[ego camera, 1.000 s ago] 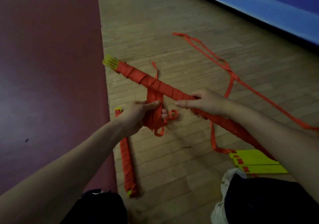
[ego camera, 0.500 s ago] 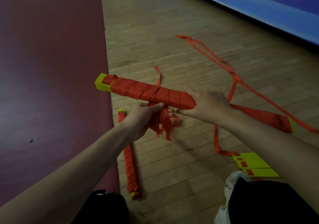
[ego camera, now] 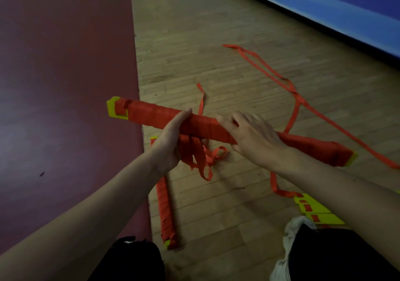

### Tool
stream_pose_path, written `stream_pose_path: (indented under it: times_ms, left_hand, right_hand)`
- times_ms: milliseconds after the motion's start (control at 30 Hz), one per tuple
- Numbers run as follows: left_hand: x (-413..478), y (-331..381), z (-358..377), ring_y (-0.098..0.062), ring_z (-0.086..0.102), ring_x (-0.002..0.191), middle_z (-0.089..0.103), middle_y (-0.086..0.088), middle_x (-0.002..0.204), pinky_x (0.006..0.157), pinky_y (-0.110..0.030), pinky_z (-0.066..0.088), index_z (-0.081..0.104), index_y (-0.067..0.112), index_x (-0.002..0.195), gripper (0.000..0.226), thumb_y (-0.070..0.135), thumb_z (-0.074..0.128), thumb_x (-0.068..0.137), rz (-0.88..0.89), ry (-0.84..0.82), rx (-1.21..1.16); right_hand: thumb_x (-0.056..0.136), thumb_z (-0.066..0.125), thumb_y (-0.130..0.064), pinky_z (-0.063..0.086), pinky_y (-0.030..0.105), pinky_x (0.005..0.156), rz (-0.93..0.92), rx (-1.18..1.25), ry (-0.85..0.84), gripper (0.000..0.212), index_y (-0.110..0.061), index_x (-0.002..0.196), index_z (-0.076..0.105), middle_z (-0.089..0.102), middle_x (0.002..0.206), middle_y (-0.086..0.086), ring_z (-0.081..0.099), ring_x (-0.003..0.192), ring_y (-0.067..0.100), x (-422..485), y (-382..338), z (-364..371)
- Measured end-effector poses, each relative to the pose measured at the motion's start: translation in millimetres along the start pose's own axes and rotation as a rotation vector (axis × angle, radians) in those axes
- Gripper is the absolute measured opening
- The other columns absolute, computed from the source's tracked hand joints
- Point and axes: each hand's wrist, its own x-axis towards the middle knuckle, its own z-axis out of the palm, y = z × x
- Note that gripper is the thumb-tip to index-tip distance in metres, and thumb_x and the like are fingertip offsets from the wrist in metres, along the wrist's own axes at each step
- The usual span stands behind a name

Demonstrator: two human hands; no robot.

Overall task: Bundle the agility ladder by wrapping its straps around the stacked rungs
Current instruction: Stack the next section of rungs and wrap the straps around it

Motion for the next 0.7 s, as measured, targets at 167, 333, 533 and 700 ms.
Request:
stream_pose_path:
  times_ms: [167,333,533,700]
  left_hand:
    - [1.0,-1.2,-6.9,-0.022,0.063,0.057,0.067,-0.021,0.08,0.061,-0.03,0.047,0.068,0.006,0.088,0.049,0.049,0.045,0.092,0.073,-0.071,0.072]
    - [2.2,1.0,-6.8,-0.028,0.065,0.071,0.067,-0.028,0.09,0.07,-0.032,0.054,0.066,-0.005,0.103,0.053,0.043,0.045,0.092,0.229,-0.199,0.144]
    - [5.7,1.1,-8.2,-0.033,0.064,0.077,0.069,-0.028,0.09,0.075,-0.036,0.049,0.071,0.002,0.094,0.055,0.052,0.049,0.086,0.24,-0.216,0.233]
    - [4.9,-0.2,-9.5,-0.02,0.07,0.074,0.066,-0.028,0.107,0.075,-0.037,0.058,0.074,0.009,0.097,0.055,0.057,0.048,0.086,0.226,-0.317,0.23]
  right_hand:
    - [0.082,0.067,-0.047,0.042,0.031,0.089,0.064,0.222,-0.217,0.071,-0.031,0.144,0.036,0.05,0.12,-0.001,0.05,0.113,0.018,7.5,9.6,-18.2]
    - [0.08,0.071,-0.049,0.049,0.02,0.074,0.299,0.993,-0.669,0.037,-0.02,0.104,0.068,0.068,0.085,-0.012,0.064,0.082,0.01,-5.2,38.5,-17.7]
    - [0.092,0.06,-0.044,0.042,0.026,0.048,0.366,1.215,-0.775,0.036,-0.009,0.085,0.062,0.058,0.062,0.004,0.053,0.05,0.019,-11.1,37.6,-6.3]
    - [0.093,0.06,-0.037,0.035,0.025,0.042,0.468,1.366,-0.71,0.034,-0.005,0.081,0.057,0.049,0.06,0.009,0.044,0.039,0.012,-14.7,37.1,-5.8]
